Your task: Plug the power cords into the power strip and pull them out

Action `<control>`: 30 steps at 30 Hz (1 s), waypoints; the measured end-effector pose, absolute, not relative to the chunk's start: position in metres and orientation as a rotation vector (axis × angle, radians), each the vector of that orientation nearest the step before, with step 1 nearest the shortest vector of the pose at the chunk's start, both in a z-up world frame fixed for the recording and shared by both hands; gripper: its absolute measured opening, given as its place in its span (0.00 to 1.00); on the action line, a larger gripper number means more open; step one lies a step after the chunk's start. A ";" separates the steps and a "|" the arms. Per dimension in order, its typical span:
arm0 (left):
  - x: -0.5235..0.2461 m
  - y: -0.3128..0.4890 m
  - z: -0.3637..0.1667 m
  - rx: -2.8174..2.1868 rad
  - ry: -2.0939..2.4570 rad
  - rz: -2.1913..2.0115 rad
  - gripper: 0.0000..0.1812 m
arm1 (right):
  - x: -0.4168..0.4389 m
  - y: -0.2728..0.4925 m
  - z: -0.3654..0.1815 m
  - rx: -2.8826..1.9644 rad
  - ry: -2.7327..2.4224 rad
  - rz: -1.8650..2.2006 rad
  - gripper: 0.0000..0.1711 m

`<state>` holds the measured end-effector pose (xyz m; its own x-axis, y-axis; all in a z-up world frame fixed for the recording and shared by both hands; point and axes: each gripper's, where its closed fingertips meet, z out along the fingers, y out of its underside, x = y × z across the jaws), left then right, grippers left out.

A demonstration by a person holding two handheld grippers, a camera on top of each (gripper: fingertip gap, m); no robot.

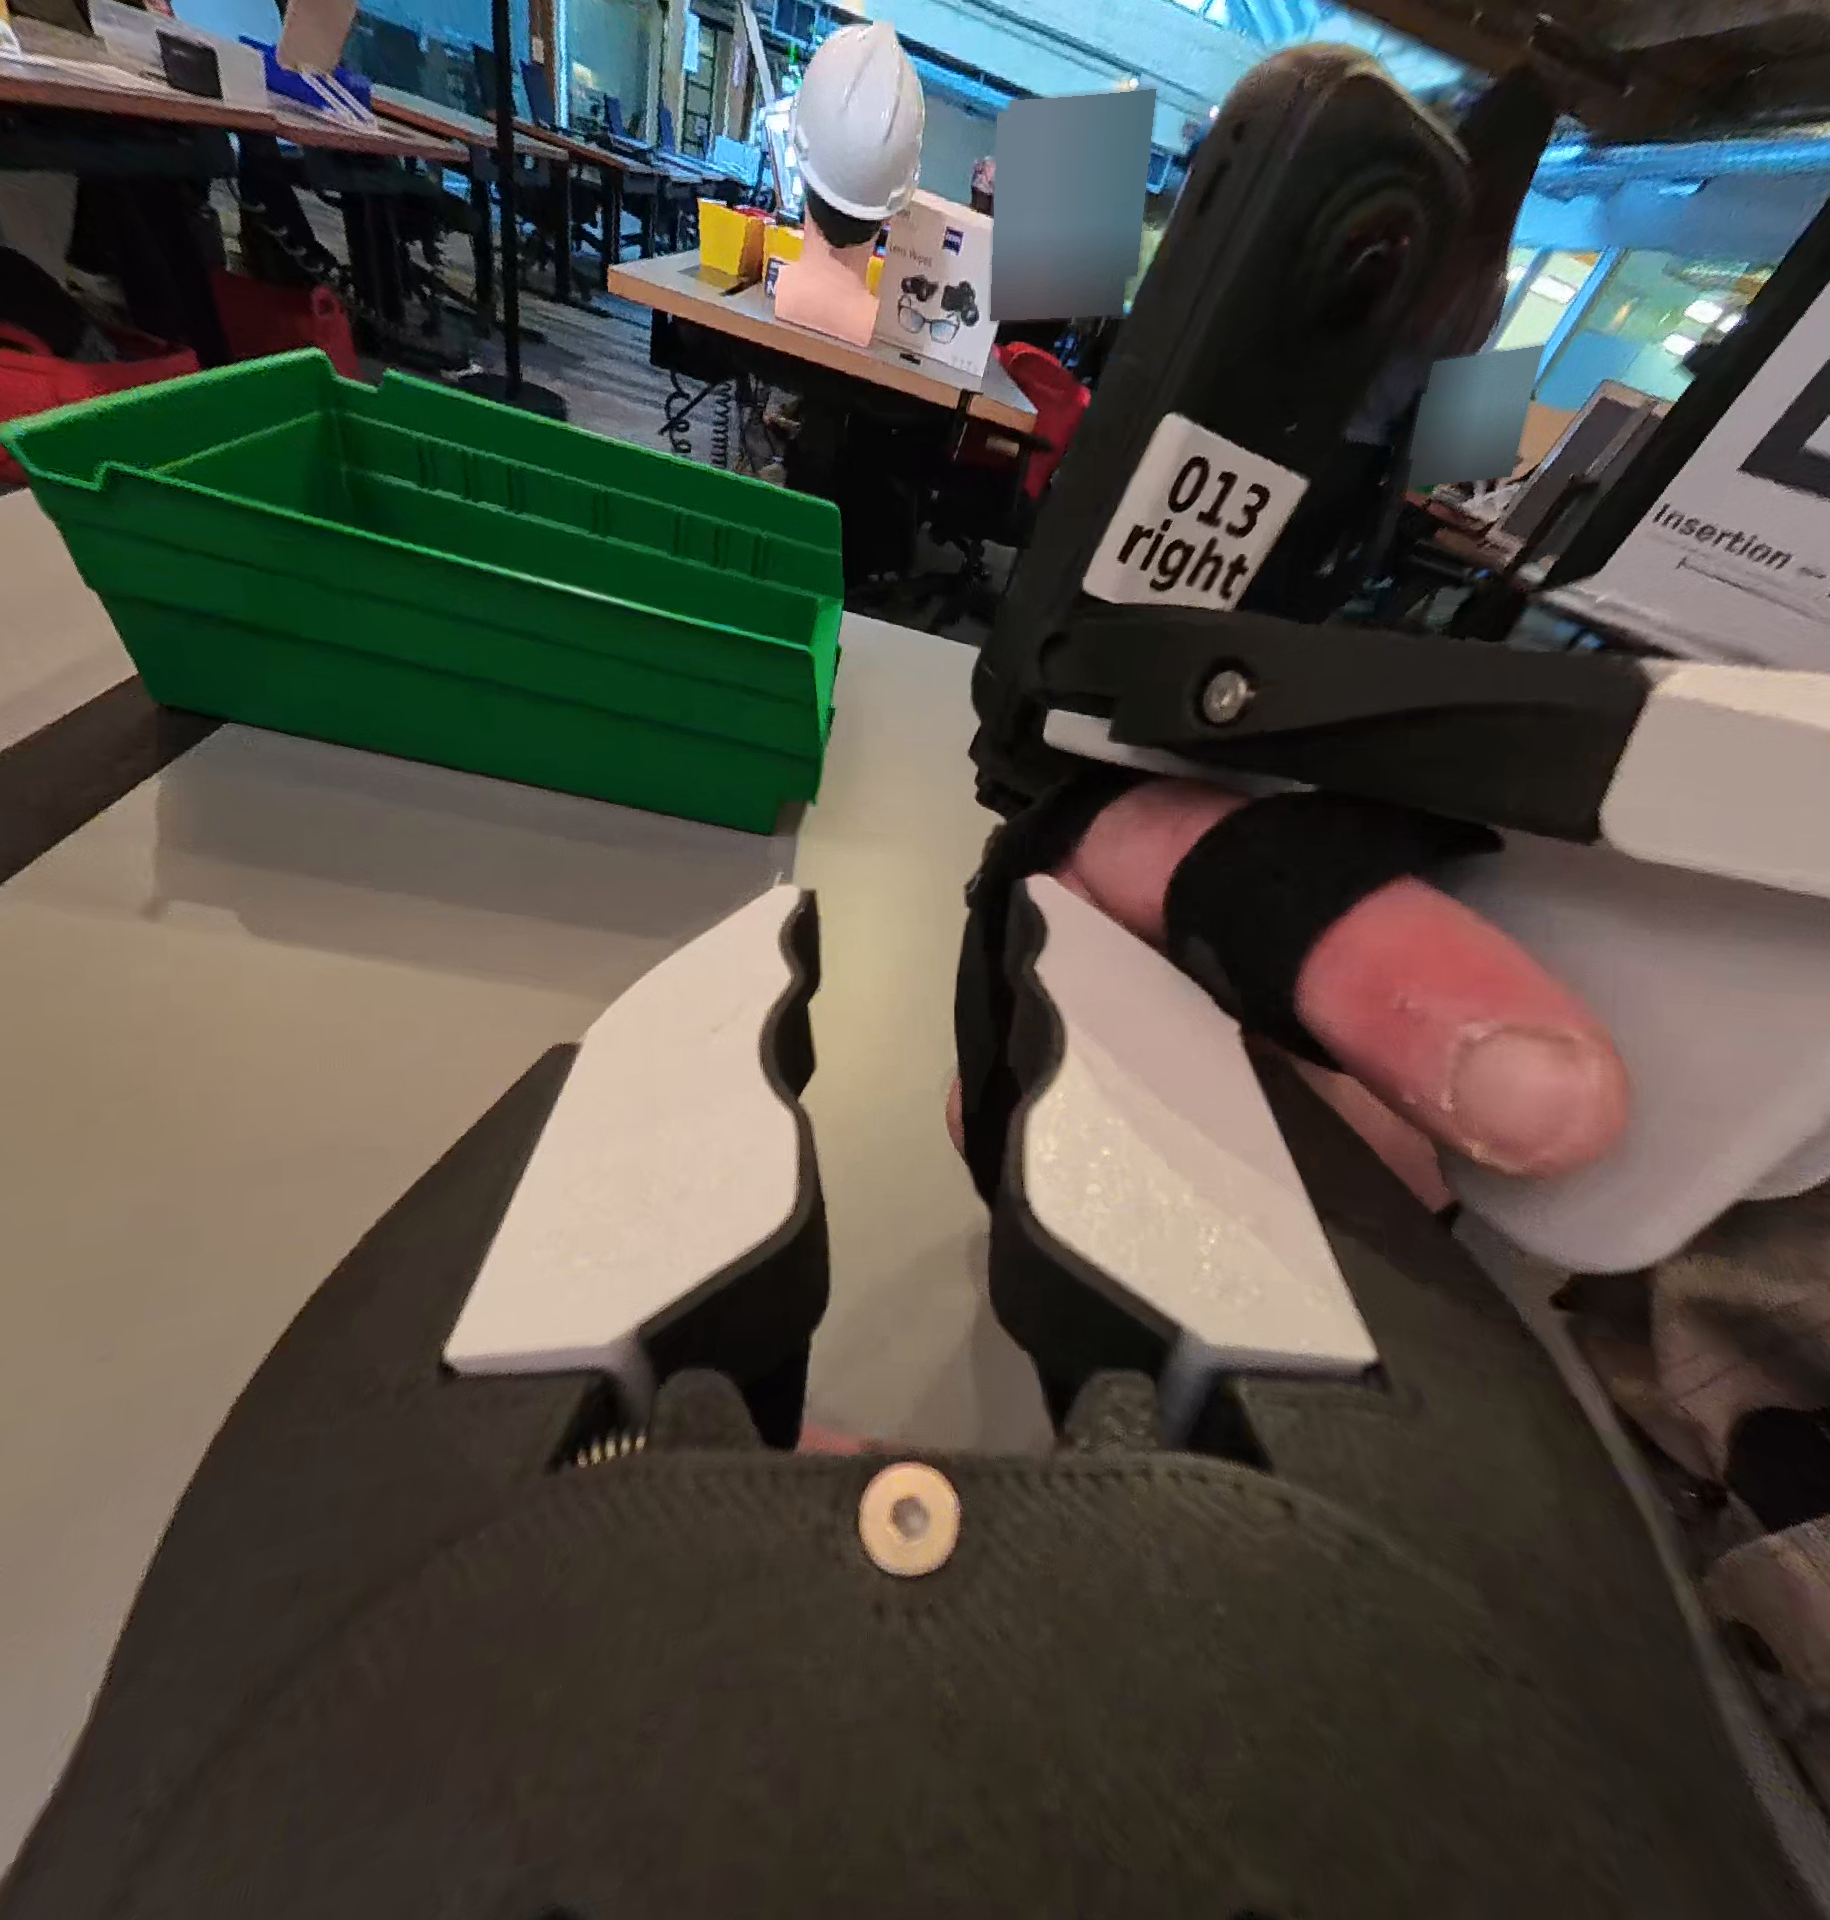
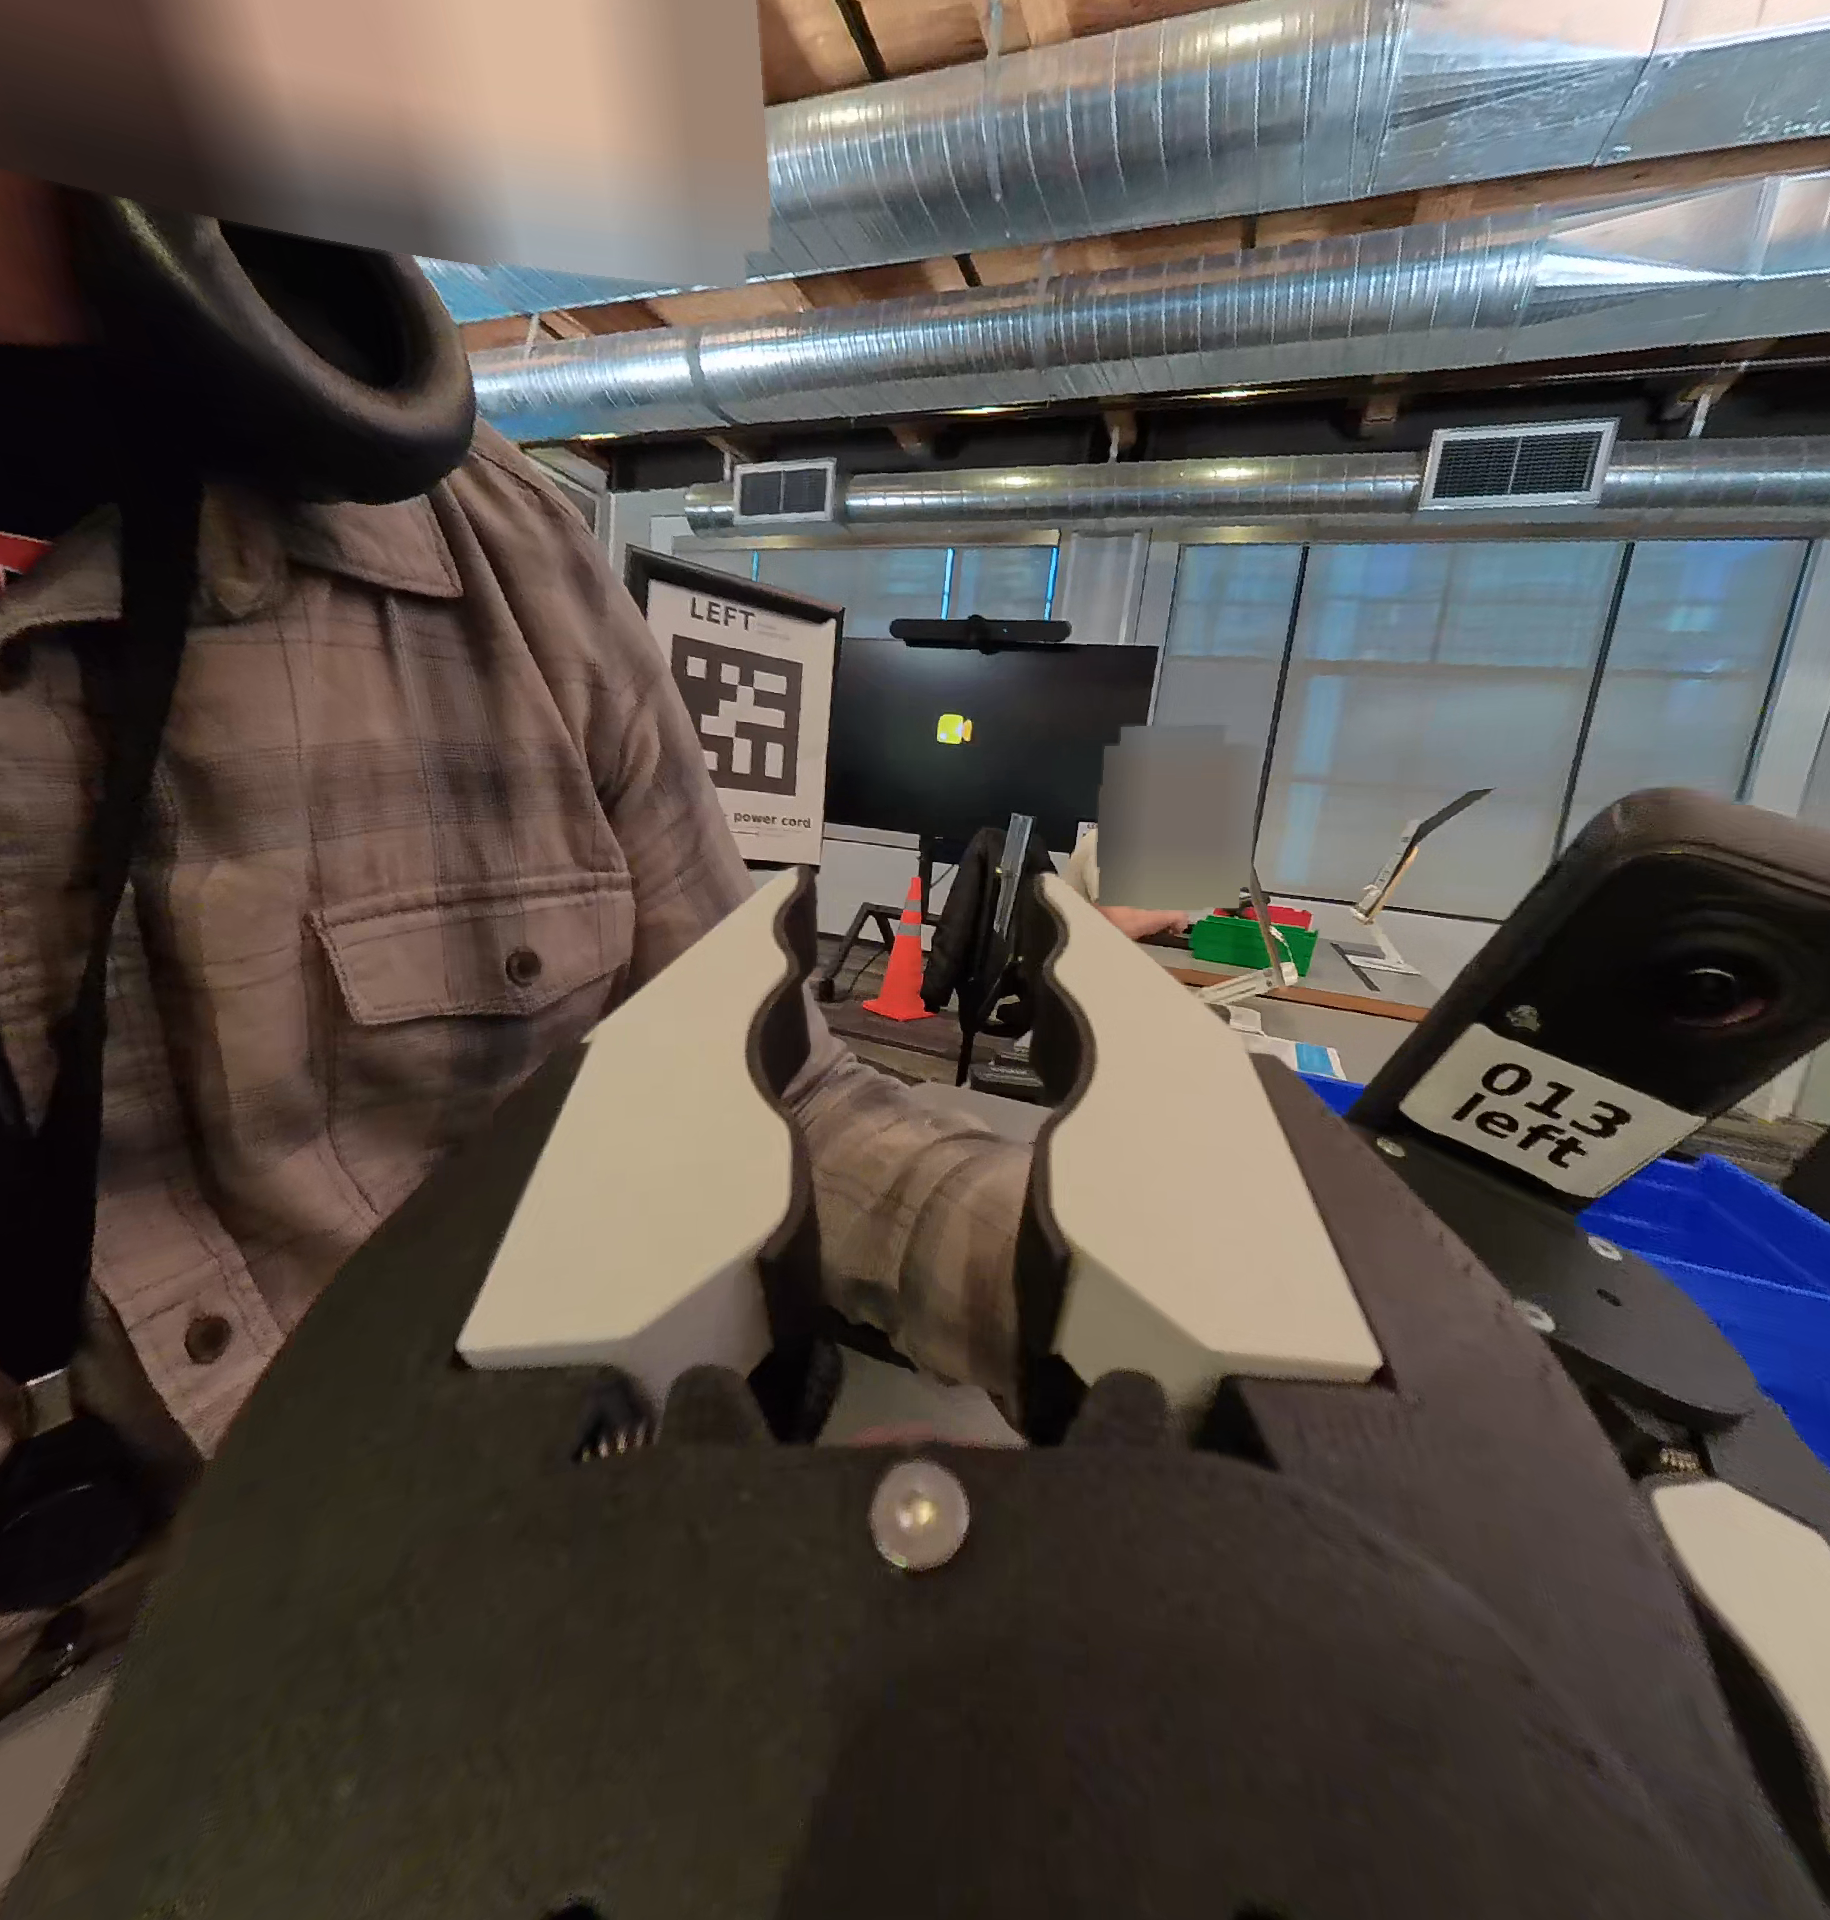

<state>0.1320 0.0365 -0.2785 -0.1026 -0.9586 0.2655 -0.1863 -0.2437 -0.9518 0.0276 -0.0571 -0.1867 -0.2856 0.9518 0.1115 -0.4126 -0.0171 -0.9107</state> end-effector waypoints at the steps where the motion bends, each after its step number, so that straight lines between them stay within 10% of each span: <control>1: 0.133 0.036 -0.278 -1.455 1.304 -1.385 0.17 | 0.027 -0.059 -0.185 -0.685 -1.111 1.574 0.25; 7: 0.138 0.054 -0.327 -1.573 1.413 -1.062 0.03 | 0.035 -0.111 -0.136 -0.419 -1.060 1.817 0.44; 12: 0.154 0.016 -0.300 -1.437 1.452 -1.273 0.15 | 0.014 -0.152 -0.141 -0.395 -1.287 1.721 0.25; 23: 0.117 0.011 -0.254 -1.346 1.504 -1.381 0.21 | 0.061 -0.093 -0.136 -0.460 -1.072 1.611 0.27; 30: 0.123 0.006 -0.263 -1.373 1.560 -1.262 0.15 | 0.027 -0.099 -0.148 -0.556 -1.137 1.534 0.50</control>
